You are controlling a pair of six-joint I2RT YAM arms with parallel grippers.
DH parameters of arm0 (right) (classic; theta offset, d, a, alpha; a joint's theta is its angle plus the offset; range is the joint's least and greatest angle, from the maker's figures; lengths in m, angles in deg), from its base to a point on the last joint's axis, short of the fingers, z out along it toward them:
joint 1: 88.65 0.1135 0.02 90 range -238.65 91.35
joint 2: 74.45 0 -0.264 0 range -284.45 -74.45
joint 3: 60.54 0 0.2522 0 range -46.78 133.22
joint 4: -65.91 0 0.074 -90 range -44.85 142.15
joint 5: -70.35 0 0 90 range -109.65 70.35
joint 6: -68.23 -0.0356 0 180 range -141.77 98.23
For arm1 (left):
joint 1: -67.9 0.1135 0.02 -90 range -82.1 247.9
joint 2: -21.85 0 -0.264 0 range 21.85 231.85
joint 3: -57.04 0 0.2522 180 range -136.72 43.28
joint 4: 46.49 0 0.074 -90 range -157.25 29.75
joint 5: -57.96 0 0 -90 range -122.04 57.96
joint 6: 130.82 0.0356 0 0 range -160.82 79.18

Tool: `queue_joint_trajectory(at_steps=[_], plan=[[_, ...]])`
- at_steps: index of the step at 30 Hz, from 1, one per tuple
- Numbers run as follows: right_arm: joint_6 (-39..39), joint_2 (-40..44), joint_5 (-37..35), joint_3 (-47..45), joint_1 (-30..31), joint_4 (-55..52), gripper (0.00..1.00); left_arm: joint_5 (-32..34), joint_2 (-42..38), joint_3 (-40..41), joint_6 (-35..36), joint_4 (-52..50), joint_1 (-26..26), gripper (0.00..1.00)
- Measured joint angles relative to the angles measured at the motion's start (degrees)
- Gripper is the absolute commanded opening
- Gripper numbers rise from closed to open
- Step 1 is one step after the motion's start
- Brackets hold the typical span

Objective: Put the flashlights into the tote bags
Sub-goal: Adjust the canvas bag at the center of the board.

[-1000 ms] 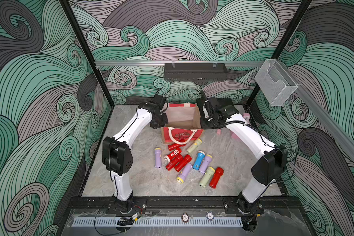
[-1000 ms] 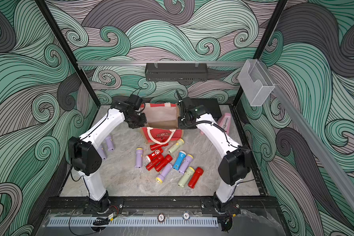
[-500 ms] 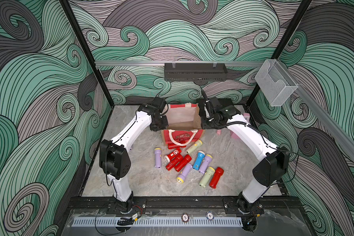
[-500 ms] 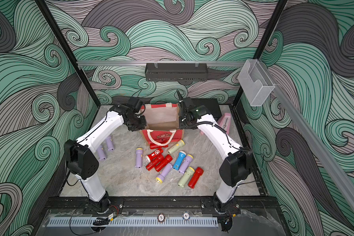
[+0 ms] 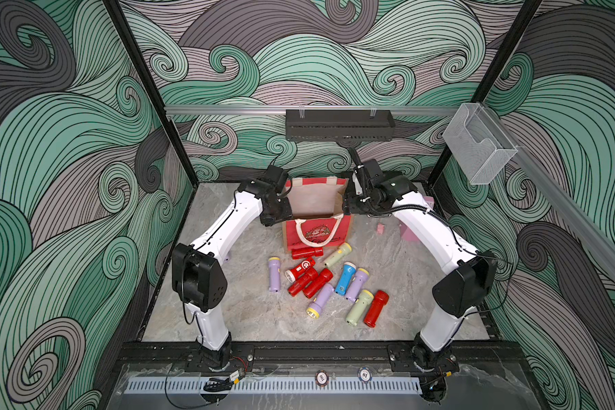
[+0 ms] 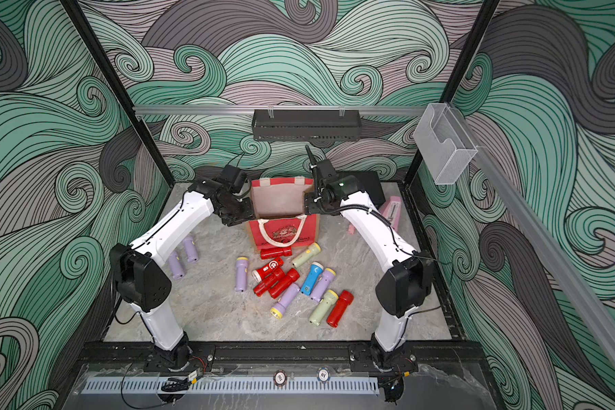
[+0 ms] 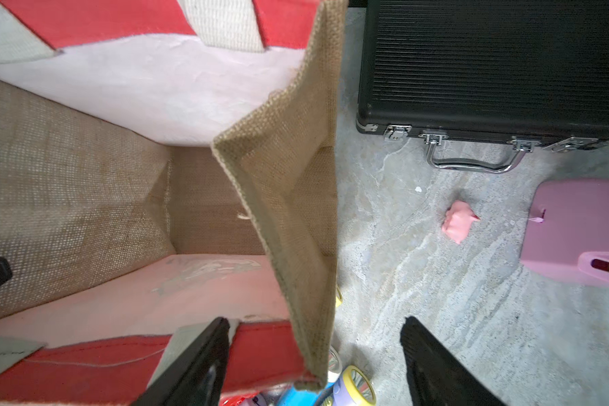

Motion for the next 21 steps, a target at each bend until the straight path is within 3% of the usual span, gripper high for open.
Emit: queue_joint_trajectory(at_steps=[2,7,15,21], plan=[[0.20,-1.03,0.37,0.98,0.00,0.07,0.86,0.00,0.00,-1.33,0.22,-0.02,0.00,0.61],[0.17,-3.43,1.46,4.20,-0.09,0.02,0.88,0.17,0.00,-4.85,1.09,-0.57,0.00,0.85],[0.17,-6.84,2.21,9.53,-0.50,-0.35,0.88,-0.02,-1.31,-5.60,3.21,-0.70,0.76,0.90],[0.17,-7.45,3.26,9.68,-0.98,-0.59,0.92,-1.55,-7.89,-4.02,4.79,-2.23,5.42,0.90]])
